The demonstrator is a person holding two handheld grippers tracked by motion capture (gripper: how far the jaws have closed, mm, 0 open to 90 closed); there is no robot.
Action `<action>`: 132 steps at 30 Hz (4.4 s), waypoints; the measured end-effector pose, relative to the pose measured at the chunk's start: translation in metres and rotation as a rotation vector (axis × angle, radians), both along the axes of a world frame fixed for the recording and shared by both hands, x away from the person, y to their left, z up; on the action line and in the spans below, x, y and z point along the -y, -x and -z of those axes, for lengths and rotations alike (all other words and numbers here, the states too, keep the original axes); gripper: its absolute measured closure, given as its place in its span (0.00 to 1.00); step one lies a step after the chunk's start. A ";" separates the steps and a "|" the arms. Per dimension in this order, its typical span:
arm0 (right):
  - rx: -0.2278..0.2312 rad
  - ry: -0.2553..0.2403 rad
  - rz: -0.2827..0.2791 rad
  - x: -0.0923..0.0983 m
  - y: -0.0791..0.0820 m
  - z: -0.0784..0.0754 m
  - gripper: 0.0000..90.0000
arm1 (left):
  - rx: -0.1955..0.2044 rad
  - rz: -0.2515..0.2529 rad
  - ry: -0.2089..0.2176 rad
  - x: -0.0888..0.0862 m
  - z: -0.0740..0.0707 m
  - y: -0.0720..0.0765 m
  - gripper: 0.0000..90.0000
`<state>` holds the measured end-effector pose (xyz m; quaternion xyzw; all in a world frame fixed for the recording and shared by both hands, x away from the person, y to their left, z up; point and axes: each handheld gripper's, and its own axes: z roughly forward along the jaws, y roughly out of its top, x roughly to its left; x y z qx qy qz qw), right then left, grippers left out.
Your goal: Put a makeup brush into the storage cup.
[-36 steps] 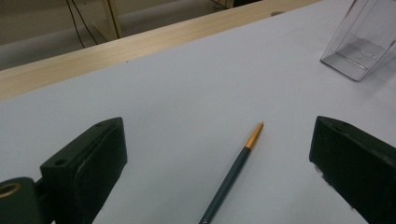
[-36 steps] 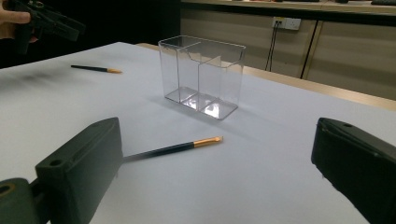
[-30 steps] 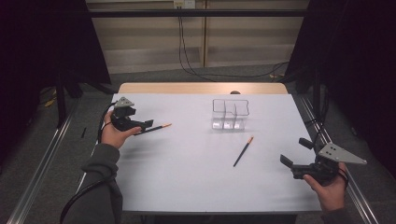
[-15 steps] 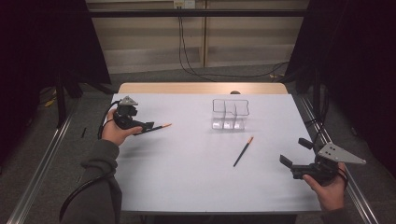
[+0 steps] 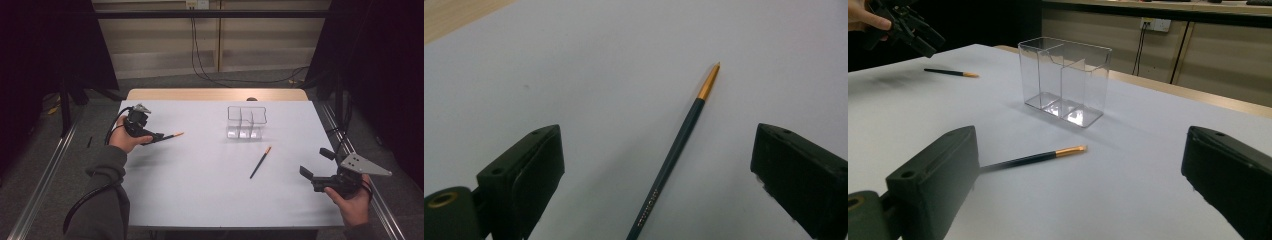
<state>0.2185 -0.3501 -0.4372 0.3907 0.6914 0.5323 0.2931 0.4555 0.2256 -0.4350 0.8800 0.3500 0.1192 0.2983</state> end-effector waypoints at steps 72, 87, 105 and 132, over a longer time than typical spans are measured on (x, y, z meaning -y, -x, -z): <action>-0.005 0.009 -0.008 -0.001 0.001 0.002 0.02 | -0.308 0.060 -0.248 0.021 0.014 -0.011 0.95; -0.006 0.012 -0.007 0.000 0.001 0.003 0.02 | -0.301 0.024 -0.265 0.025 0.008 -0.010 0.95; -0.013 0.013 -0.008 0.000 0.002 0.002 0.02 | -0.302 0.000 -0.131 0.029 -0.008 -0.001 0.95; -0.020 0.017 -0.009 -0.004 0.001 0.003 0.02 | -0.195 -0.037 0.135 0.037 -0.009 0.023 0.95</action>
